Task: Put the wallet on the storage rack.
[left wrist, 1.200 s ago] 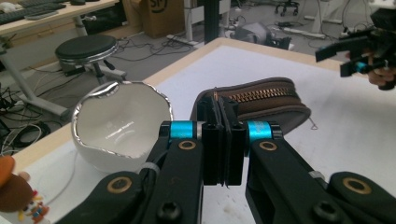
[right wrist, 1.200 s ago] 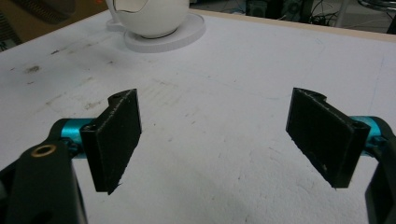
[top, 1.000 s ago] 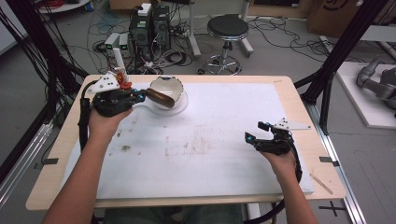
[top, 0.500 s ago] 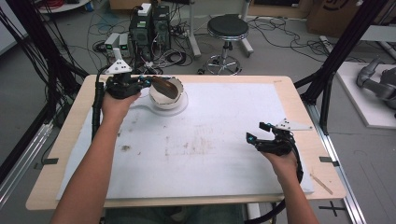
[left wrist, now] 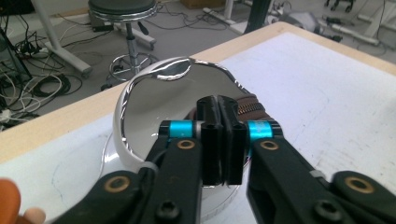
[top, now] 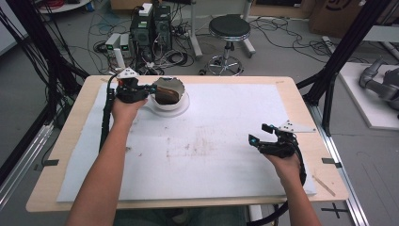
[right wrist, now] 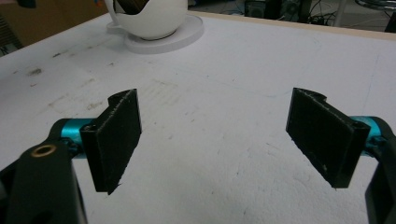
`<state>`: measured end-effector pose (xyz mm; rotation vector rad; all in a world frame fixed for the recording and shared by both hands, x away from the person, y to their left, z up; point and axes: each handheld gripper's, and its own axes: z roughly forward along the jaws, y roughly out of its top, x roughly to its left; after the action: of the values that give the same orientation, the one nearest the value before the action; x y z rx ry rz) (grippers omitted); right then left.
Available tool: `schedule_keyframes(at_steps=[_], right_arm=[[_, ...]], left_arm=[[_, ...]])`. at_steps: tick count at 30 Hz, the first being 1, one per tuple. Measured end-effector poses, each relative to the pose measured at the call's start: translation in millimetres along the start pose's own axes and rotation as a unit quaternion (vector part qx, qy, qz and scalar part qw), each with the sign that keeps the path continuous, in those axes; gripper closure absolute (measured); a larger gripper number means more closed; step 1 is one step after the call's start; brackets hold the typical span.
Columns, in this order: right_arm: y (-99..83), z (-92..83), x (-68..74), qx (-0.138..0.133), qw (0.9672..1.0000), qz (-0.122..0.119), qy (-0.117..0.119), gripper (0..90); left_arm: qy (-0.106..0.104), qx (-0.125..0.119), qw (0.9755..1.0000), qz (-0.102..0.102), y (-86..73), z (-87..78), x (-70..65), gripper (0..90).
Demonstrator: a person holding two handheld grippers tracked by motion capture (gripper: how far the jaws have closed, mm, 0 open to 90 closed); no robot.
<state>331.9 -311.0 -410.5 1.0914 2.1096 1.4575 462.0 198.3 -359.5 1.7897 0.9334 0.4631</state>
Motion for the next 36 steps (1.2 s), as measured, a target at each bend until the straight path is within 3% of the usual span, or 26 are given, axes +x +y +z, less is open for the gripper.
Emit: schedule_keyframes(at_steps=[3,5,11,18,21,26,30,36], right_arm=[[0.1,-0.5,-0.4,-0.001,1.0,0.001,0.0,18.3],[0.1,0.0,-0.5,0.0,1.0,0.001,0.0,18.4],[0.4,1.0,0.9,0.002,1.0,-0.002,0.0,18.3],[0.9,0.0,1.1,-0.001,1.0,-0.004,-0.001,18.3],[1.0,0.3,2.3,0.001,1.0,-0.004,0.001,18.3],[1.8,0.0,4.1,-0.001,1.0,-0.007,0.003,18.3],[1.8,-0.2,5.4,0.001,1.0,-0.005,0.004,18.3],[1.8,0.9,5.6,0.001,1.0,-0.007,0.004,18.3]], left_arm=[[-0.004,0.0,0.9999,0.011,-0.3,-5.7,-0.5,70.1],[0.0,0.001,1.0,0.009,0.3,-10.7,-1.4,60.3],[-0.003,0.006,0.9999,0.015,2.3,-24.5,-8.4,45.5],[-0.022,-0.011,0.9993,0.029,4.5,-43.3,-20.8,40.1],[-0.046,-0.019,0.9985,0.023,1.3,-50.4,-26.2,36.6],[-0.063,-0.018,0.9972,0.035,-4.4,-60.6,-34.4,33.9],[-0.075,-0.028,0.9962,0.035,-10.8,-72.4,-38.8,31.6],[-0.088,-0.023,0.9953,0.034,-27.3,-86.8,-43.9,27.6]])
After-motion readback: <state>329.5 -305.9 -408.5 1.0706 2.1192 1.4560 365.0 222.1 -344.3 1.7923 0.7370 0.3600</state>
